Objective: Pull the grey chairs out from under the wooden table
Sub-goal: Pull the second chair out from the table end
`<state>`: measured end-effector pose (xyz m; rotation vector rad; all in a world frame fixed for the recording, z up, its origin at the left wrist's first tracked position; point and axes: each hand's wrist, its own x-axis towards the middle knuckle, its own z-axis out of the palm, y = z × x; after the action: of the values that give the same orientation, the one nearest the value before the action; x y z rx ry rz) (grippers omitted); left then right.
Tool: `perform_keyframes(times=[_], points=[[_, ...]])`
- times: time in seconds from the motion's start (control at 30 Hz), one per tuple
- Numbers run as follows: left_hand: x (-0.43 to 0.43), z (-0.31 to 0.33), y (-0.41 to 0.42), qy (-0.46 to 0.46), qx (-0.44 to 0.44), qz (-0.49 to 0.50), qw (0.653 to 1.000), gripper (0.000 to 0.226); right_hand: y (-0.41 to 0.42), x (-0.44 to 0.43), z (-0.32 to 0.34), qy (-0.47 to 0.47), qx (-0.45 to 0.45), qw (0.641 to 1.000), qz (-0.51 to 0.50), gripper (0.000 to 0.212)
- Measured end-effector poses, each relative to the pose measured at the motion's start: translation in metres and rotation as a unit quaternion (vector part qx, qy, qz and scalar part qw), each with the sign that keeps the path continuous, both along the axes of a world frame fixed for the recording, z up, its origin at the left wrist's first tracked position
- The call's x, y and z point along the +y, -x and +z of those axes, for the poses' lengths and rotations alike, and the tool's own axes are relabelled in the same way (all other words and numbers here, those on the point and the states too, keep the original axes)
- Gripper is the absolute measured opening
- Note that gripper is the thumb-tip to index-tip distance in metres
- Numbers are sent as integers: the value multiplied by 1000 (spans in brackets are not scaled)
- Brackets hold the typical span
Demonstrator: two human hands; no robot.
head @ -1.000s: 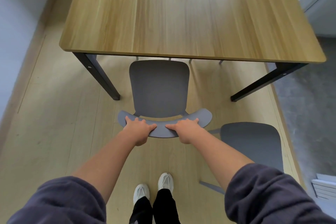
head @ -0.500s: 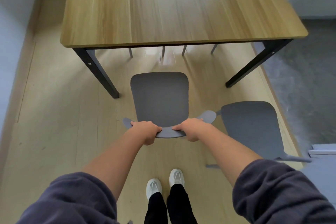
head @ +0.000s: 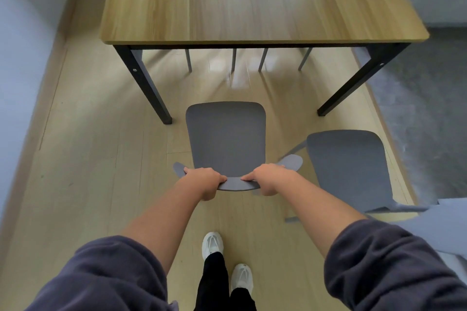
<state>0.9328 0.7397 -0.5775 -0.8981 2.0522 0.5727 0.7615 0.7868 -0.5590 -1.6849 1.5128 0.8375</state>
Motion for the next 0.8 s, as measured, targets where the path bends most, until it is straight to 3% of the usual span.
perform_keyframes(times=[0.33, 0.8], points=[[80, -6, -1, 0, -9, 14, 1000, 51, 1, 70, 1, -12, 0, 999, 33, 72], [129, -4, -17, 1, -15, -3, 1000, 57, -18, 124, 6, -26, 2, 1000, 14, 72]])
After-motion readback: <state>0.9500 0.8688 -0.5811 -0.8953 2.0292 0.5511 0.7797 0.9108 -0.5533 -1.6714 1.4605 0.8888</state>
